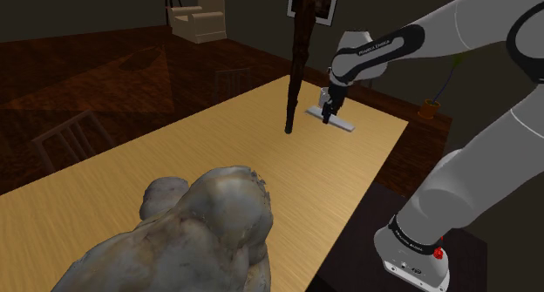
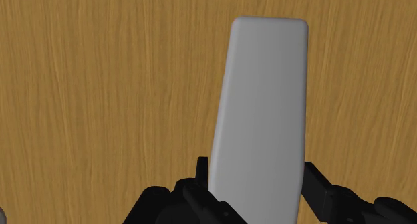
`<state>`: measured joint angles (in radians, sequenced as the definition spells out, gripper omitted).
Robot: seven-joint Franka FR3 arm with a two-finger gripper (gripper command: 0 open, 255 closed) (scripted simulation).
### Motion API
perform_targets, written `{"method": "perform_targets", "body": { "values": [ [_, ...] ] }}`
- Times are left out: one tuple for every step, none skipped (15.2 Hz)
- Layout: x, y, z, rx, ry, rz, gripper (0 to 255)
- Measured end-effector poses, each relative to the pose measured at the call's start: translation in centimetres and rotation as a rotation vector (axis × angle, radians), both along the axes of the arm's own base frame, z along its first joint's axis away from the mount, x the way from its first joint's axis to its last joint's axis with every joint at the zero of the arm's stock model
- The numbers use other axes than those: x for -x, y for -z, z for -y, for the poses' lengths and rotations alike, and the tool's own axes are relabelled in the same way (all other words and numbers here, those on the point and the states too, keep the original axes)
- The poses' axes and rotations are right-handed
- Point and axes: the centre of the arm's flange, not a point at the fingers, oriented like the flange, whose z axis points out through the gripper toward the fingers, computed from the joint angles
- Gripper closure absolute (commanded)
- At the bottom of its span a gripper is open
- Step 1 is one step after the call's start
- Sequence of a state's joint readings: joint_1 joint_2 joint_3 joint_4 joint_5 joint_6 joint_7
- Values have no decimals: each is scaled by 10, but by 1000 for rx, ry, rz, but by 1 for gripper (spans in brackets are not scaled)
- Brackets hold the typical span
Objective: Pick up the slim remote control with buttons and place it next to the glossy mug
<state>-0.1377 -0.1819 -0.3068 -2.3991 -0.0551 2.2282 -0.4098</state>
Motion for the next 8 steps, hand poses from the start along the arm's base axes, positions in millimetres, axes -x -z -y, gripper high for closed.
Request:
{"method": "perform_targets", "body": {
  "values": [
    [-1, -1, 12, 0, 0, 0, 255],
    [-2, 2, 26, 0, 0, 0, 255],
    [-3, 2, 42, 0, 1, 0, 255],
    [-4, 1, 56, 0, 0, 0, 255],
    [-7, 1, 67, 0, 0, 0, 255],
    [-11, 4, 79, 1, 0, 0, 255],
    [-13, 5, 91, 0, 0, 0, 255],
    [-17, 2, 106, 0, 0, 0, 255]
  ]
}}
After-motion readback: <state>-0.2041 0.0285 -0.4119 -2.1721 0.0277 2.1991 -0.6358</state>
